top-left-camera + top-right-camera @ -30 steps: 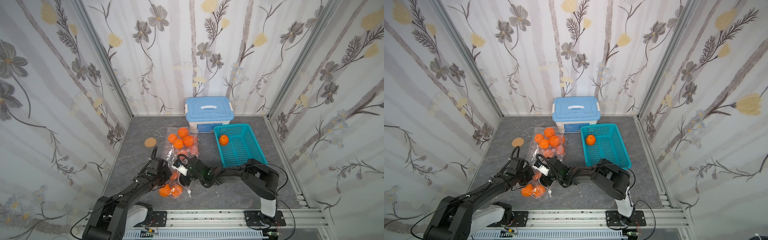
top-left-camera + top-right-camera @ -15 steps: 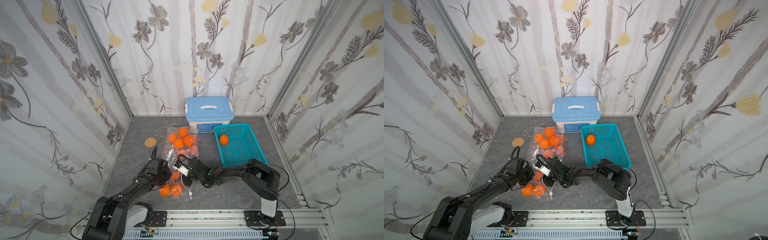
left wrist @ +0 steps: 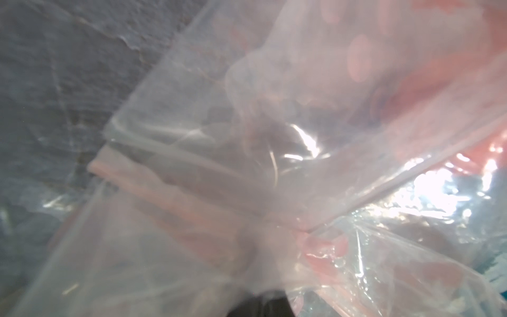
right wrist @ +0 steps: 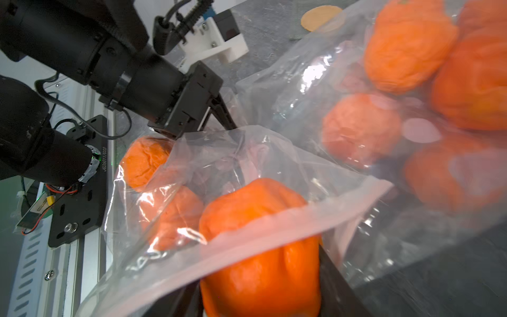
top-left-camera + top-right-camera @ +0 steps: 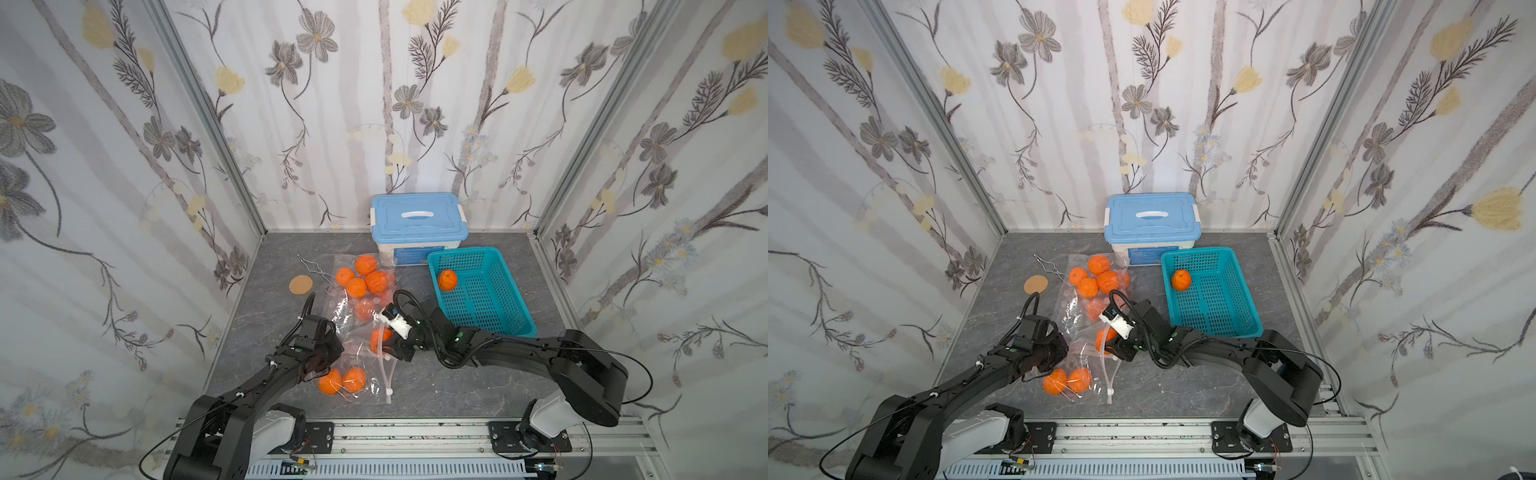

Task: Open the zip-top bag and take out the orange
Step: Pick up the orange from the zipper food storage bag, then place the orange in the basket.

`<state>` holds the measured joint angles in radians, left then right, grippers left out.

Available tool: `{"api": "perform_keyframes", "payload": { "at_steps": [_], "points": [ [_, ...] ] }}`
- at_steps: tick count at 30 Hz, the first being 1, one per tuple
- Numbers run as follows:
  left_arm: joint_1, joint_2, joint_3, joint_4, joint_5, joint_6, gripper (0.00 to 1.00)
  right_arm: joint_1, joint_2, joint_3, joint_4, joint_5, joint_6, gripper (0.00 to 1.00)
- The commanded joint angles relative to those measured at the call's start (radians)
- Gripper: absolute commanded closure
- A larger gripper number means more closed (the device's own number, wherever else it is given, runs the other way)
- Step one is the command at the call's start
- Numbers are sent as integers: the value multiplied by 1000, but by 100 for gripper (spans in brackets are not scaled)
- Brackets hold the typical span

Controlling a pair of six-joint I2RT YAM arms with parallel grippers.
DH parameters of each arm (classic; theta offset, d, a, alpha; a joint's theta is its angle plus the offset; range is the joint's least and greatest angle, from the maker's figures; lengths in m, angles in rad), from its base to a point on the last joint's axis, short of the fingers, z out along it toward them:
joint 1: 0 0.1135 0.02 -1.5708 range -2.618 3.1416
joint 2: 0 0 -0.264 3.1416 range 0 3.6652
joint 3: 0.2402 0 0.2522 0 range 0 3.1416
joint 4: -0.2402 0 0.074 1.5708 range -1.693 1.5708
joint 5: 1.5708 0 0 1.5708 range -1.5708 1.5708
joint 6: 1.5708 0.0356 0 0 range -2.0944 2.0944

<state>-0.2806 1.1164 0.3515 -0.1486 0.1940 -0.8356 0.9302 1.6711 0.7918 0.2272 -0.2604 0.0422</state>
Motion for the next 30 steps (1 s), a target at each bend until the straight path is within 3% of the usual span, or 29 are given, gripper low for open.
{"api": "perform_keyframes", "payload": {
  "at_steps": [1,6,15,20,30],
  "points": [
    [1,-10,-3,-22,-27,-1,100,-76,-115,-37,2,1,42,61],
    [1,-13,-6,-21,-26,0,100,-252,-251,-77,17,28,106,59],
    [1,-2,20,-30,-19,16,100,-569,-304,-63,-20,161,221,58],
    [1,5,20,-31,-26,20,100,-652,-240,-39,-33,304,299,56],
    [0,20,25,-23,-20,20,100,-728,60,148,-59,343,379,56]
  ]
}}
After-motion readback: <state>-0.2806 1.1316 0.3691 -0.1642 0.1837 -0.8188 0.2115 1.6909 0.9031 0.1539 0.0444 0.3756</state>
